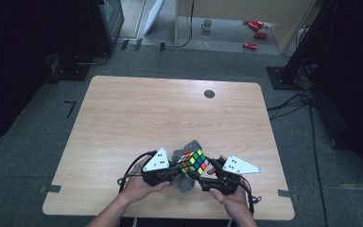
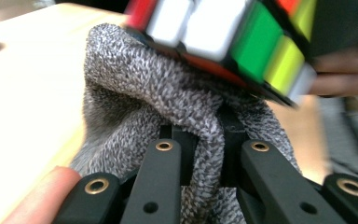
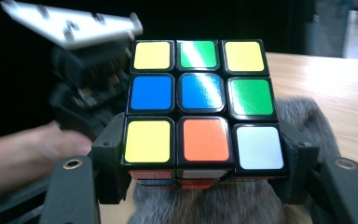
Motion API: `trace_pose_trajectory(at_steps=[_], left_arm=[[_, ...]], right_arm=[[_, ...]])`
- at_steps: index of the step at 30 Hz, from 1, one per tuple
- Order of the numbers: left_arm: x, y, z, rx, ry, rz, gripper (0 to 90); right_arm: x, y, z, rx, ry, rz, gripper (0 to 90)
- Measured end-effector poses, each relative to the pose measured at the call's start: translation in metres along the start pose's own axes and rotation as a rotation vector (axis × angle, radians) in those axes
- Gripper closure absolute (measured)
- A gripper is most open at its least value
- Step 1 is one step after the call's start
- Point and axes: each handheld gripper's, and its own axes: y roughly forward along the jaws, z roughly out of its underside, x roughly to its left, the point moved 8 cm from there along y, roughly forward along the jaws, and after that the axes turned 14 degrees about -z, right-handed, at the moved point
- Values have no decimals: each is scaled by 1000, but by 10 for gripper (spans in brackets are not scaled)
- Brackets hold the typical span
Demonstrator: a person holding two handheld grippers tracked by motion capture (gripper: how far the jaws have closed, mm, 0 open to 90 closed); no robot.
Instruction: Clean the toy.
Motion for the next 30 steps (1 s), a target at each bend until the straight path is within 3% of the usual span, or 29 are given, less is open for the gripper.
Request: trace_pose_trajectory(at_steps=[2,4,7,9,11,15,18,20,22,23,25,27,28,30], left_arm=[[3,-5,-2,-21,-8,5,836],[-3,-8,-4,-43,9,31,836],[-8,-5,-3,-34,28,32,835],[0,-1,-3,-11,-11,-13,833],[6,-2,-3,-3,-56,-19,835],[-4,-8,-4,-39,2,42,835],[-9,-10,-7,-59,12,72,832],[-2,-9,-9,-46,-31,26,826],[11,-8,-10,-25,-119,-34,821],[13,-9,-10,-34,-137,-29,824],[7,-12,-10,-49,-89,15,830],[-7,-13,-8,-45,-21,98,829],[-11,-12,-7,-31,4,108,828],[-11,-10,-8,-18,-6,82,823]], right_arm=[[-4,2,1,-5,17,20,346],[-10,-1,-1,-28,44,48,346],[-13,-6,-4,-47,55,59,346],[-10,-5,-2,-38,53,49,346],[-7,-1,1,-10,39,40,346],[-9,-1,-1,-30,49,39,346],[-14,-9,-5,-59,62,65,346],[-16,-11,-4,-56,62,75,346],[-16,-9,-1,-37,61,74,346],[-16,-8,0,-28,58,74,346],[-16,-6,0,-41,66,65,346],[-17,-8,-3,-66,76,67,346],[-18,-9,-4,-74,82,74,346],[-20,-11,-3,-73,83,83,346]])
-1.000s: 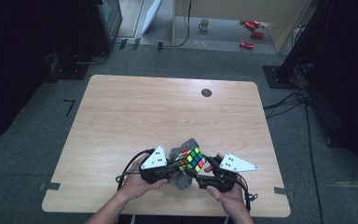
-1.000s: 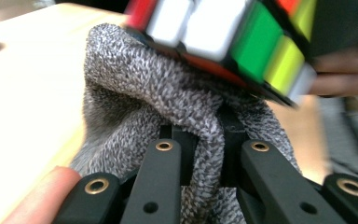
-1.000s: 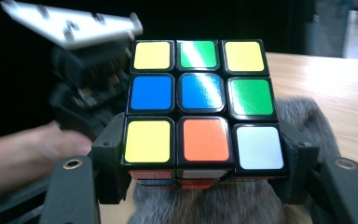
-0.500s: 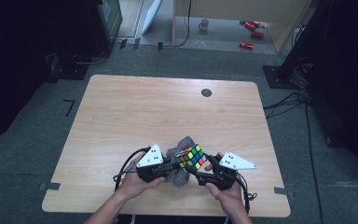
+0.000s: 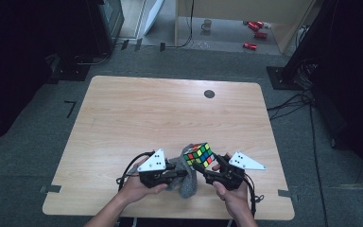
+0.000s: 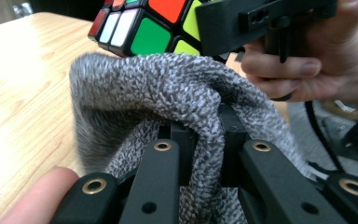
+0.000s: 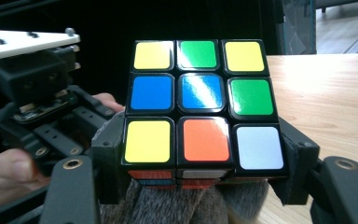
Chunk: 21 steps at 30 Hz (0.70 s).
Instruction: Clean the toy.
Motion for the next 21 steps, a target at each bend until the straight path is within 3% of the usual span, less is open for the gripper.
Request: trace_pose_trajectory(at_steps=[2,4,6,8,10,11,14,15,16,17,21], left_arm=[[11,0,-1,-2,-78,-51,820],[20,-3,-3,-21,-143,-73,821],[17,-5,-3,-28,-126,-37,826],[6,-6,-2,-24,-57,15,824],[2,-4,-1,-10,-22,19,821],[4,-3,-1,-6,-31,2,817],[24,-3,-2,0,-156,-70,811],[28,-4,-2,-7,-189,-74,812],[28,-5,-2,-9,-196,-70,813],[25,-5,-1,-7,-181,-61,816],[3,-1,0,16,-80,40,805]], right_arm=[[0,0,2,6,8,-6,346],[1,1,5,22,-2,-9,346],[1,3,4,19,-3,-18,346],[2,2,1,0,3,-21,346],[1,1,-1,-7,-1,-18,346],[1,0,0,-2,3,-14,346],[2,2,5,28,-16,-20,346],[3,3,6,38,-17,-23,346],[3,4,7,39,-17,-26,346],[3,6,6,35,-17,-27,346],[1,3,2,1,2,-24,346]])
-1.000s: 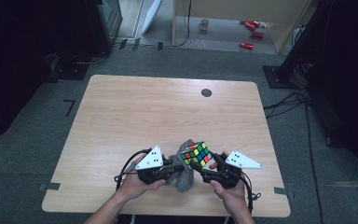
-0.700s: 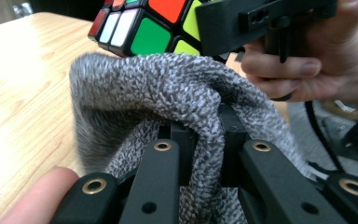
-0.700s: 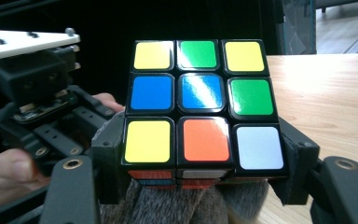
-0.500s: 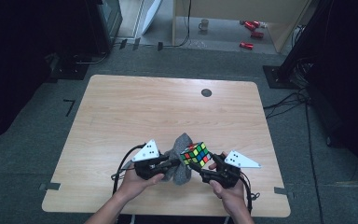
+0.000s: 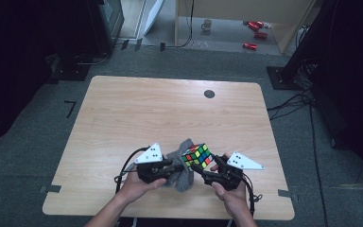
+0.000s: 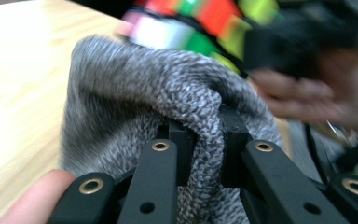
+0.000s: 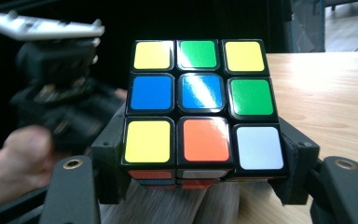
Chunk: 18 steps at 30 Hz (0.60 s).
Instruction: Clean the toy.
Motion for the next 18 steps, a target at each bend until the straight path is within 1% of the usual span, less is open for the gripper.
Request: trace_pose_trajectory(at_steps=[1,2,3,4,5,6,7,8,9,10,12,13,14,15,16,17,18], left_arm=[[-2,1,-1,2,3,0,796],[-1,1,-2,2,-11,-7,788],[4,1,-3,5,-41,-35,777],[11,1,-4,15,-87,-72,772],[18,-1,-5,10,-129,-96,771],[22,-3,-6,-12,-151,-102,776],[22,-5,-6,-22,-147,-98,781],[20,-4,-5,-20,-132,-90,788],[14,-3,-4,-12,-104,-72,790],[7,-1,-3,-4,-67,-58,789],[-4,4,-3,7,-4,-52,770],[-6,5,-3,9,3,-56,757],[-5,5,-4,10,-11,-56,751],[-1,4,-5,6,-38,-71,752],[4,4,-5,10,-76,-85,753],[10,2,-6,2,-105,-104,753],[14,1,-6,-9,-123,-129,761]], right_arm=[[-1,-1,-1,-6,0,3,346],[-2,-3,-1,-11,9,4,346],[-3,-4,0,-15,13,5,346],[-3,-4,1,-6,13,6,346],[-3,-4,3,7,7,11,346],[-3,-3,4,16,3,10,346],[-3,-2,5,13,9,3,346],[-3,-1,4,11,13,-2,346],[-2,0,3,9,9,-1,346],[-2,-1,2,1,10,-1,346],[-4,-2,0,-15,18,6,346],[-5,-4,-1,-23,17,10,346],[-5,-5,0,-28,25,10,346],[-6,-6,0,-33,33,7,346],[-6,-6,1,-32,41,3,346],[-6,-6,2,-21,36,12,346],[-7,-5,4,-12,34,22,346]])
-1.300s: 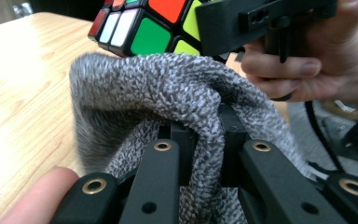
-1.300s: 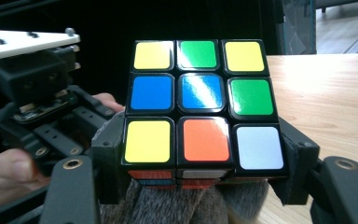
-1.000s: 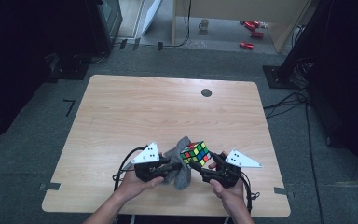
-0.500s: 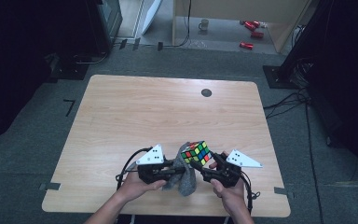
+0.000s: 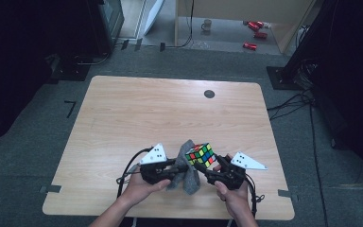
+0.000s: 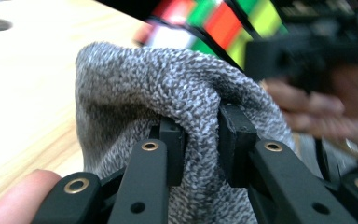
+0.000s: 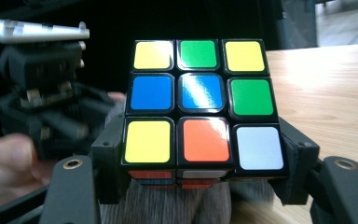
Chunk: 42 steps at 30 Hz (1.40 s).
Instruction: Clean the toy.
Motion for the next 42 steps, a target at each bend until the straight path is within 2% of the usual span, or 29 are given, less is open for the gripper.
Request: trace_pose_trajectory(at_steps=[1,2,5,6,7,10,11,13,14,16,19,21,23,24,25,27,29,32,36,39,42], left_arm=[[2,0,0,-11,-1,-12,770],[0,-1,1,-17,10,-6,778],[-19,2,7,3,92,92,767],[-23,3,9,7,126,91,757],[-25,4,9,9,132,85,746],[-17,4,4,0,74,60,725],[-12,2,2,-13,52,47,724],[-6,-2,-1,-40,22,46,726],[-6,-3,-1,-49,32,48,725],[-8,-2,1,-57,80,41,687],[-7,3,5,-47,132,-10,537],[0,6,9,-20,174,-85,366],[9,5,12,-15,211,-149,266],[9,5,12,-15,211,-149,248],[18,3,12,-22,204,-179,231],[26,0,10,-35,185,-193,209],[31,-4,8,-51,188,-212,196],[26,-5,7,-80,224,-215,188],[12,0,8,-105,298,-215,209],[7,2,8,-129,342,-239,211],[5,1,5,-168,363,-271,211]], right_arm=[[0,1,0,-2,7,-7,346],[0,2,0,-5,10,-17,346],[1,2,-4,-25,16,-16,346],[1,1,-5,-33,14,-15,346],[1,0,-6,-37,15,-13,346],[1,-1,-4,-39,27,-19,346],[1,-1,-3,-32,28,-16,346],[1,0,-2,-23,28,-20,346],[1,1,-2,-25,29,-26,346],[2,2,-4,-25,27,-21,346],[1,-1,-8,-48,34,4,346],[-2,-4,-11,-68,43,30,345],[-4,-8,-13,-83,48,50,345],[-4,-8,-13,-83,48,50,345],[-5,-10,-15,-90,50,66,345],[-6,-11,-16,-92,53,78,345],[-7,-11,-16,-91,57,84,345],[-7,-9,-15,-90,63,89,345],[-2,-2,-12,-82,86,79,345],[4,6,-10,-66,88,69,345],[9,13,-8,-60,95,54,345]])
